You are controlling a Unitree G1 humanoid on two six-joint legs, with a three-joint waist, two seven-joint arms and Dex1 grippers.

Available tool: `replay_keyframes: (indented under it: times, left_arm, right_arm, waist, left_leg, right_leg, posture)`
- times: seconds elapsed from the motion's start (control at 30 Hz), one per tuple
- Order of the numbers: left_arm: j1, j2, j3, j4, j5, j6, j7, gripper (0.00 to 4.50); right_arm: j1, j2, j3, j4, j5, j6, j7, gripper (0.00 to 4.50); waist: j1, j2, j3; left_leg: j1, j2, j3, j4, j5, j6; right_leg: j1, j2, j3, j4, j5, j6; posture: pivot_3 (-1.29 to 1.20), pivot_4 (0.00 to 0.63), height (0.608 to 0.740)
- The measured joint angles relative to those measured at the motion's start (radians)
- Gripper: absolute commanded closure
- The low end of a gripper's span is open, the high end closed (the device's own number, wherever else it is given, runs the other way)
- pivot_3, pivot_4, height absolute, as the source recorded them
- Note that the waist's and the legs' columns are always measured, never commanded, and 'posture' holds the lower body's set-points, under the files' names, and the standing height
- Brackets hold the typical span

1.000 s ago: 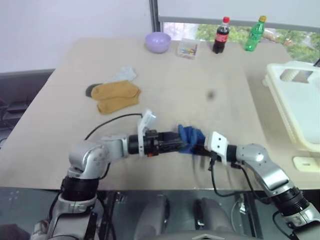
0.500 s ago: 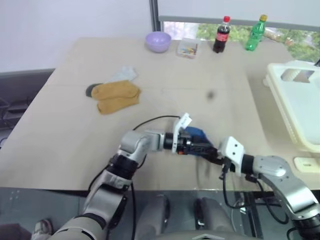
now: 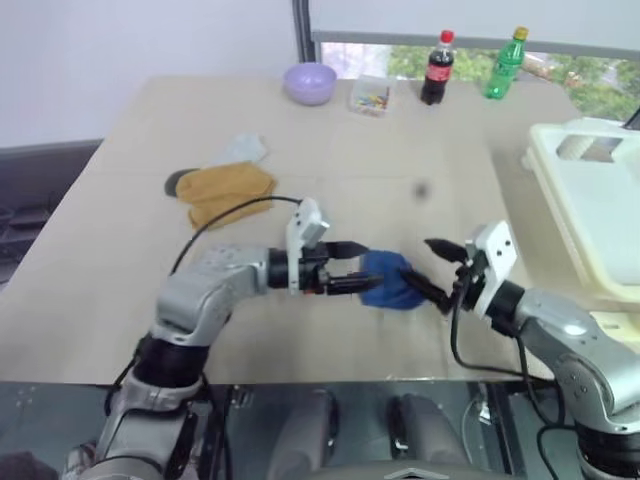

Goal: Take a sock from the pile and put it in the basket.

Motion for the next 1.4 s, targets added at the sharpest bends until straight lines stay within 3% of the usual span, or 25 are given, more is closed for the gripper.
replay_keyframes:
  times: [0.17, 0.33, 0.6, 0.63, 0.73, 0.87, 0.97, 1.03, 1.13, 1.3, 1.4]
  left_arm:
    - [0.079, 0.049, 0.03, -0.083, 0.059, -0.055, 0.063, 0.64]
    - [0.162, 0.078, 0.063, -0.129, 0.159, -0.207, 0.115, 0.64]
    - [0.194, 0.101, 0.122, -0.115, 0.114, -0.316, 0.024, 0.64]
    - [0.197, 0.103, 0.123, -0.114, 0.096, -0.314, 0.008, 0.64]
    - [0.203, 0.101, 0.123, -0.113, 0.058, -0.312, -0.023, 0.64]
    - [0.148, 0.038, 0.118, -0.103, 0.027, -0.306, -0.009, 0.64]
    - [0.05, -0.033, 0.101, -0.079, 0.013, -0.294, 0.026, 0.64]
    - [-0.041, -0.103, 0.084, -0.046, 0.008, -0.285, 0.064, 0.64]
    - [-0.111, -0.139, 0.09, -0.008, -0.012, -0.263, 0.097, 0.64]
    - [-0.231, -0.182, 0.091, 0.077, -0.024, -0.253, 0.117, 0.64]
    - [-0.254, -0.184, 0.084, 0.099, -0.019, -0.257, 0.104, 0.64]
  right_arm:
    - [-0.007, -0.033, 0.143, 0.119, -0.091, 0.03, -0.013, 0.38]
    - [-0.013, -0.17, 0.213, 0.082, -0.127, 0.02, 0.062, 0.38]
    - [-0.072, -0.171, 0.259, 0.115, -0.129, 0.007, 0.128, 4.24]
    - [-0.076, -0.166, 0.257, 0.127, -0.13, 0.001, 0.129, 4.48]
    - [-0.075, -0.129, 0.231, 0.155, -0.12, -0.012, 0.127, 4.48]
    - [-0.111, 0.002, 0.006, 0.241, -0.028, -0.028, 0.047, 4.48]
    - [-0.28, 0.019, -0.18, 0.315, 0.014, -0.028, -0.06, 4.48]
    - [-0.48, -0.027, -0.315, 0.453, 0.004, -0.034, -0.173, 4.48]
    - [-0.657, -0.131, -0.407, 0.63, -0.068, -0.086, -0.279, 4.48]
    - [-0.816, -0.201, -0.419, 1.103, -0.176, -0.172, -0.359, 4.48]
    - [-0.846, -0.199, -0.424, 1.266, -0.187, -0.208, -0.379, 4.48]
  waist:
    - [0.012, 0.001, 0.0]
    - [0.011, 0.001, -0.001]
    - [0.009, -0.001, -0.004]
    - [0.009, -0.002, -0.004]
    - [0.008, -0.004, -0.006]
    - [0.011, 0.0, -0.002]
    - [0.011, 0.001, 0.0]
    - [0.012, 0.002, 0.0]
    - [0.009, 0.002, 0.0]
    - [-0.005, 0.002, 0.0]
    - [-0.016, 0.002, 0.0]
  left_leg:
    - [-0.001, 0.0, 0.0, -0.001, 0.0, 0.0]
    - [0.0, 0.0, 0.0, -0.004, 0.0, 0.001]
    - [0.001, 0.0, 0.0, -0.004, 0.0, 0.001]
    - [0.001, 0.0, 0.0, -0.004, 0.0, 0.001]
    - [0.002, 0.001, 0.0, -0.004, 0.0, 0.001]
    - [-0.001, 0.001, 0.0, -0.001, 0.0, 0.001]
    - [-0.003, 0.0, 0.0, 0.001, 0.0, 0.001]
    - [-0.004, -0.002, -0.001, 0.001, 0.0, 0.001]
    - [-0.004, -0.003, -0.001, -0.002, 0.002, -0.003]
    - [-0.005, -0.003, 0.005, -0.007, 0.002, -0.002]
    - [-0.005, -0.003, 0.007, -0.008, 0.001, 0.0]
  right_leg:
    - [0.0, 0.0, -0.001, -0.002, 0.0, 0.0]
    - [0.002, -0.001, -0.001, -0.007, 0.0, 0.0]
    - [0.002, -0.001, -0.002, -0.008, 0.0, 0.0]
    - [0.002, -0.001, -0.002, -0.008, 0.0, 0.0]
    - [0.003, 0.0, -0.002, -0.008, 0.0, 0.0]
    - [0.002, 0.001, -0.003, -0.007, 0.003, 0.0]
    - [0.001, 0.001, -0.003, -0.007, 0.006, 0.004]
    - [0.0, 0.001, -0.003, -0.007, 0.007, 0.005]
    - [0.0, 0.002, -0.004, -0.008, 0.006, 0.005]
    - [-0.002, 0.002, 0.0, -0.012, 0.006, 0.005]
    - [-0.002, 0.003, 0.001, -0.012, 0.006, 0.006]
  posture:
    - [0.0, 0.15, 0.74]
    - [0.0, 0.15, 0.74]
    - [0.0, 0.15, 0.74]
    - [0.0, 0.15, 0.74]
    - [0.0, 0.15, 0.74]
    - [0.0, 0.15, 0.74]
    - [0.0, 0.15, 0.74]
    - [0.0, 0.15, 0.74]
    - [0.0, 0.15, 0.74]
    - [0.0, 0.15, 0.74]
    - [0.0, 0.15, 0.74]
